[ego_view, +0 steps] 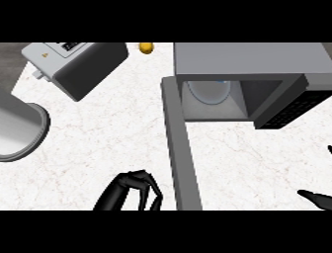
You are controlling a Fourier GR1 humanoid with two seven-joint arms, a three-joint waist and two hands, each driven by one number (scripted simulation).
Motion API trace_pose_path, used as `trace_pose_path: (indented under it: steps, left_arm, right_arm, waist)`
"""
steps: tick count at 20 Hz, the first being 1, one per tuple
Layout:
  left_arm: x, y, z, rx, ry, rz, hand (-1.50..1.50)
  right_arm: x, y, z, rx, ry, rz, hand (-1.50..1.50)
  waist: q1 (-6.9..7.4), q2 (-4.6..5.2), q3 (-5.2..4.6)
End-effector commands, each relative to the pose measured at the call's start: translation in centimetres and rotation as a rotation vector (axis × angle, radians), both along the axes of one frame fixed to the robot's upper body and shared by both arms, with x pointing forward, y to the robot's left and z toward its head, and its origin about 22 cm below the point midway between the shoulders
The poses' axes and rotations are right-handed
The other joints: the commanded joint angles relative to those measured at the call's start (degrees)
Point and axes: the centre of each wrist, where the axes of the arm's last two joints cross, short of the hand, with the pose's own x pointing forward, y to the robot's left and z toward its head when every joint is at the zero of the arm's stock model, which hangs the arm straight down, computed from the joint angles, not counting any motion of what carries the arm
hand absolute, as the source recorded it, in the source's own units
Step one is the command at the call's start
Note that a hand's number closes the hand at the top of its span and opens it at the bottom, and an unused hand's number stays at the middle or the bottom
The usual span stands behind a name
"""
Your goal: Pick up the milk, place it into the microwave and close the microwave
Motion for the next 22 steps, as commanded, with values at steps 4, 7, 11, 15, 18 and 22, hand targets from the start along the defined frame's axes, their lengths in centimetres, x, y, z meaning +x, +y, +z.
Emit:
trace_pose_path:
  steps: [4,7,11,15,18,22]
  left_arm:
    - [4.2,-3.7,-0.7,0.188,0.166,-0.262,1.5]
    - [2.8,-6.3,-2.5,0.277,0.222,-0.387,1.5]
    - [4.0,-8.4,-2.3,0.278,0.175,-0.433,1.5]
    - [2.6,-10.4,-3.0,0.277,0.131,-0.459,1.5]
    - [2.1,-11.1,-3.3,0.218,0.104,-0.413,1.5]
    - [3.1,-12.0,-2.4,0.17,0.045,-0.372,1.5]
  right_arm:
    - [0.5,-2.2,1.9,0.059,-0.057,0.081,-1.5]
    - [-0.5,-1.9,1.4,0.063,-0.052,0.092,-1.5]
    - [0.7,-3.3,2.9,0.07,-0.102,0.098,-1.5]
    - [1.2,-1.6,2.9,0.058,-0.136,0.172,-1.5]
    - [1.3,-1.9,3.6,0.077,-0.141,0.211,-1.5]
    - [2.5,-0.3,3.9,0.078,-0.168,0.266,-1.5]
  waist:
    - [-0.9,0.27,0.05]
    - [-1.51,0.3,0.02]
    - [-0.94,0.36,0.04]
    - [-2.04,0.25,-0.09]
    - [-2.67,0.38,-0.13]
    - [-4.9,0.75,-0.22]
